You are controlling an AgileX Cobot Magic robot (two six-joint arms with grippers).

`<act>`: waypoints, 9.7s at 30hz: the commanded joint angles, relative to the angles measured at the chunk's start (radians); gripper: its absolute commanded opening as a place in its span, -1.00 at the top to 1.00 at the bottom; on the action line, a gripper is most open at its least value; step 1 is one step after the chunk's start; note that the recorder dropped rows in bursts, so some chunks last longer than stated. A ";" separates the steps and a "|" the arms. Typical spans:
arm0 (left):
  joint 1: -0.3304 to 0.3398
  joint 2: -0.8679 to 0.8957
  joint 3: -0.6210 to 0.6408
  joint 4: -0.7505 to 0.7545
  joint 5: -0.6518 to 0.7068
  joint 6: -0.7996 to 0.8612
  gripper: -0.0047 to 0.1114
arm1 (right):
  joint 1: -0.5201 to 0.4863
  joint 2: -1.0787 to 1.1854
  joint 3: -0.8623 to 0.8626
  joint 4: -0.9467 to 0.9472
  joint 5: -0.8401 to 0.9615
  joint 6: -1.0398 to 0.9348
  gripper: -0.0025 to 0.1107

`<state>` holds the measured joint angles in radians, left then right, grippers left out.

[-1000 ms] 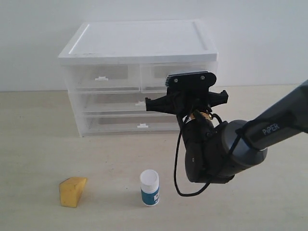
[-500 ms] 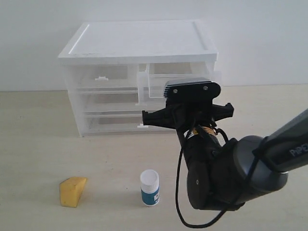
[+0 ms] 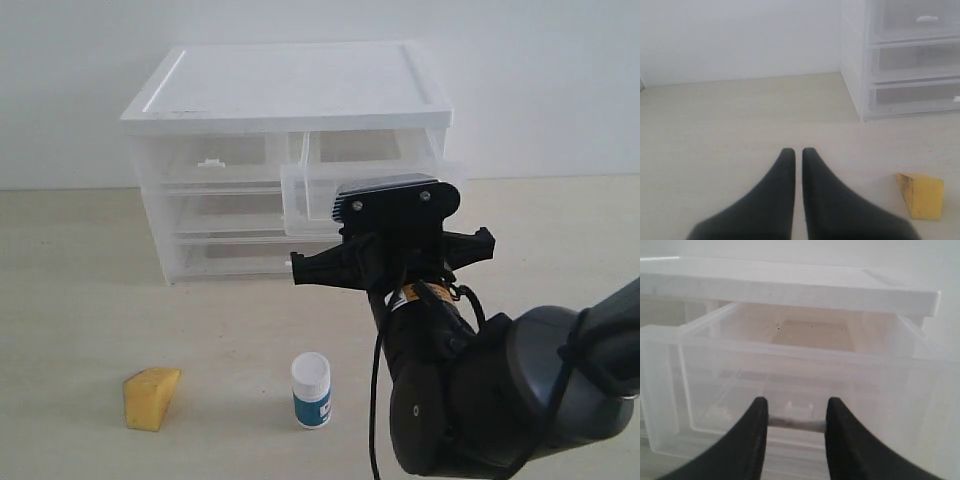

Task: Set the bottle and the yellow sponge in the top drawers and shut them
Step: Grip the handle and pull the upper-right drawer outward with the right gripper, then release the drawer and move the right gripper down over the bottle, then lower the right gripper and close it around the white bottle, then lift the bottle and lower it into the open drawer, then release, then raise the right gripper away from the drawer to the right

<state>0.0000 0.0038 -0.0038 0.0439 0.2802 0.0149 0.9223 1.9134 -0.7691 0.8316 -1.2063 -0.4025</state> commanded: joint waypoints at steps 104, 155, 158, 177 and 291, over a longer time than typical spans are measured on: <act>0.002 -0.004 0.004 -0.009 -0.003 0.001 0.84 | -0.155 0.042 -0.489 -0.767 1.754 0.239 -0.24; 0.002 -0.004 0.004 -0.009 -0.001 0.001 0.84 | -0.155 -0.277 -0.489 -0.344 1.890 -0.359 0.96; 0.002 -0.004 0.004 -0.009 -0.001 0.001 0.84 | -0.155 -0.339 -0.489 -0.225 1.897 -0.566 0.96; 0.002 -0.004 0.004 -0.009 0.001 0.001 0.84 | -0.632 -0.413 -0.489 0.554 2.143 -1.432 0.96; 0.002 -0.004 0.004 -0.009 -0.003 0.001 0.84 | -0.842 -0.523 -0.489 -0.395 2.089 0.157 0.96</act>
<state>0.0000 0.0038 -0.0038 0.0439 0.2823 0.0149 0.0822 1.4101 -1.2557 0.5710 0.8323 -0.4359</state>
